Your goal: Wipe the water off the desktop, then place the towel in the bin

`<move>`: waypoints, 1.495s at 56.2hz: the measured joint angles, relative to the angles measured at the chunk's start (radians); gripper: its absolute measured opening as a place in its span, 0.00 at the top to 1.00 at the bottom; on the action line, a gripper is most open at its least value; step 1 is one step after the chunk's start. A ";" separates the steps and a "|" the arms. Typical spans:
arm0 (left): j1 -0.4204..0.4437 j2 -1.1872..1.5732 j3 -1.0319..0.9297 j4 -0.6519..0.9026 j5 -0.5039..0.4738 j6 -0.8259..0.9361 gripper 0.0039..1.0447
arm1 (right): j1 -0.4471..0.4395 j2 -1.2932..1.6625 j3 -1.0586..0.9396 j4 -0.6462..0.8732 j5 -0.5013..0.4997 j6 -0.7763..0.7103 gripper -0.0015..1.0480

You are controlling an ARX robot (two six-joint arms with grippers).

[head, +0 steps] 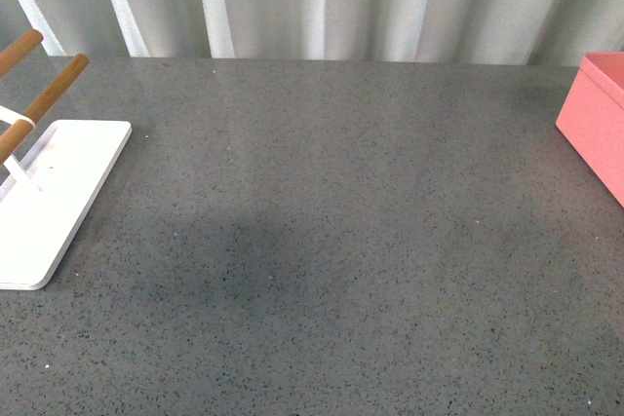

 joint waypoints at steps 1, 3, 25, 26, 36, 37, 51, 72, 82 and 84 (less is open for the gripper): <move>0.000 0.000 0.000 0.000 0.000 0.000 0.06 | 0.006 -0.020 -0.022 0.015 -0.010 -0.011 0.07; 0.000 0.000 0.000 0.000 0.000 0.000 0.06 | 0.014 -0.046 -0.055 0.033 -0.032 -0.029 0.07; 0.000 0.000 0.000 0.000 0.000 0.000 0.06 | 0.063 -0.256 -0.385 0.039 -0.206 -0.164 0.07; 0.000 0.000 0.000 0.000 0.000 0.000 0.06 | 0.079 -0.274 -0.442 0.174 -0.129 -0.125 0.12; 0.000 0.000 0.000 0.000 0.000 0.000 0.06 | 0.153 -0.388 -0.775 0.826 0.141 0.110 0.39; 0.000 0.000 0.000 0.000 0.000 0.000 0.06 | 0.160 -0.403 -0.801 0.864 0.148 0.125 0.42; 0.000 0.000 0.000 0.000 0.000 0.000 0.06 | 0.224 -0.546 -0.989 0.941 0.207 0.183 0.83; 0.000 0.000 0.000 0.000 0.000 0.000 0.06 | 0.341 -0.774 -1.151 0.879 0.328 0.188 0.97; 0.000 0.000 0.000 0.000 0.000 0.000 0.06 | 0.353 -0.872 -1.191 0.819 0.331 0.188 0.97; 0.000 0.000 0.000 0.000 0.000 0.000 0.06 | 0.353 -0.887 -1.195 0.810 0.331 0.188 0.97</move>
